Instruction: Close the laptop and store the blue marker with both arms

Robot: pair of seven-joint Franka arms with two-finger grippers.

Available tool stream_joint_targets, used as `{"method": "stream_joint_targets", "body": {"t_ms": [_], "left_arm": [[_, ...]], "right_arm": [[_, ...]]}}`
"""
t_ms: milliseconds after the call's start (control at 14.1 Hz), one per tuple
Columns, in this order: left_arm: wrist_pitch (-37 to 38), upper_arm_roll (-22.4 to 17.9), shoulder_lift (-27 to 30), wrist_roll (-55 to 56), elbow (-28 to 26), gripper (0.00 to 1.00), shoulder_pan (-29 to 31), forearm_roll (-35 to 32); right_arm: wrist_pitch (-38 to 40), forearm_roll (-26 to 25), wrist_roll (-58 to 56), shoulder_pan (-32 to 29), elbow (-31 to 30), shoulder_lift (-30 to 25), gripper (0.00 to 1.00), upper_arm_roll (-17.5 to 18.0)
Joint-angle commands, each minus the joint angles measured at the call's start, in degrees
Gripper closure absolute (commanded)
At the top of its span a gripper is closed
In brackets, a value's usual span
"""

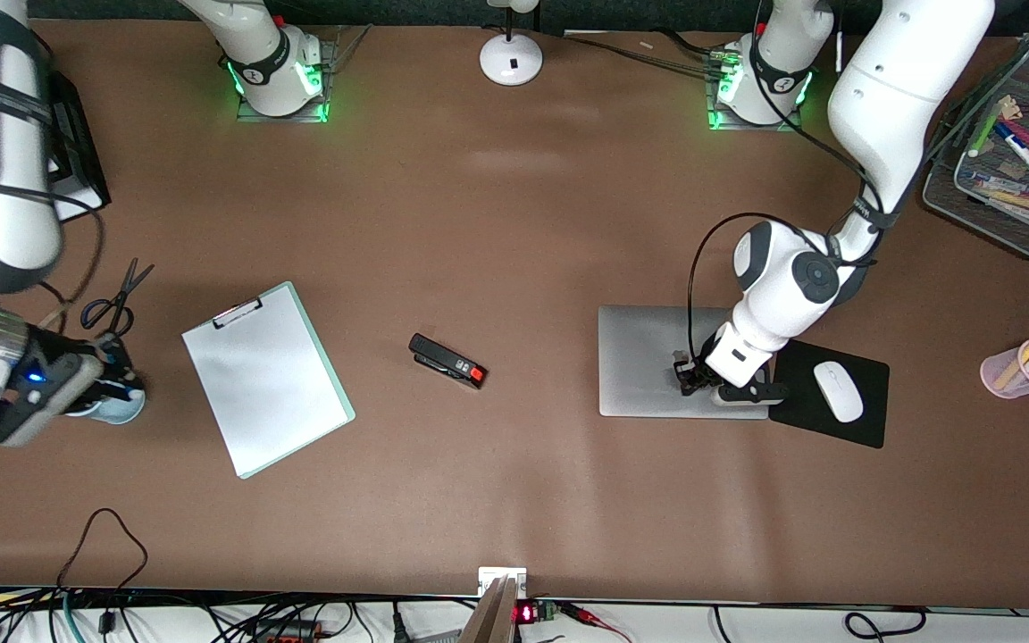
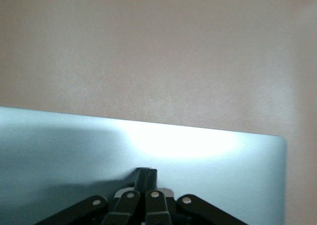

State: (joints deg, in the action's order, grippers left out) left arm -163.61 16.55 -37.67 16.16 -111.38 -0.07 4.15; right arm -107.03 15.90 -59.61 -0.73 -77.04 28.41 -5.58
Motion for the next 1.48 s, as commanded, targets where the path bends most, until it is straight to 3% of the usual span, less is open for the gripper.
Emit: {"method": "stream_joint_targets", "body": {"t_ms": [0, 283, 354, 636, 919, 1202, 1343, 1414], "left_arm": [[0.0, -1.0, -1.2, -0.5, 1.5, 1.0, -0.6, -1.8], [1.4, -1.0, 1.1, -0.6, 1.2, 1.0, -0.4, -2.0], [5.0, -1.0, 2.8, -0.6, 1.3, 1.0, -0.1, -2.0], [26.7, -1.1, 13.3, -4.4, 3.7, 1.0, 1.7, -2.0], [58.7, -1.1, 18.7, -7.5, 17.0, 1.0, 3.3, -2.2], [72.3, -1.1, 21.8, -9.1, 23.8, 0.99, 5.0, -2.3], [76.4, -1.0, 23.4, -9.2, 25.2, 0.84, 5.6, -2.3], [77.8, -1.1, 23.9, -9.8, 25.9, 0.62, 5.6, -2.3]], "right_arm": [[4.0, 5.4, -6.8, -2.9, 1.4, -1.7, 1.0, 0.4], [6.7, 11.7, -18.1, -7.3, 2.7, -2.5, 1.0, 0.3], [7.3, 13.7, -20.3, -8.2, 2.8, -2.5, 1.0, 0.3], [8.9, 18.2, -27.8, -10.7, 2.9, -2.8, 1.0, 0.2], [10.9, 25.8, -38.8, -13.1, 2.9, -2.7, 1.0, 0.4], [12.0, 27.3, -51.8, -15.2, 2.0, -1.7, 1.0, 0.4], [13.9, 29.8, -59.4, -17.7, 1.9, 0.3, 1.0, 0.5], [14.9, 32.3, -62.9, -19.1, 1.8, 1.7, 1.0, 0.5]]}}
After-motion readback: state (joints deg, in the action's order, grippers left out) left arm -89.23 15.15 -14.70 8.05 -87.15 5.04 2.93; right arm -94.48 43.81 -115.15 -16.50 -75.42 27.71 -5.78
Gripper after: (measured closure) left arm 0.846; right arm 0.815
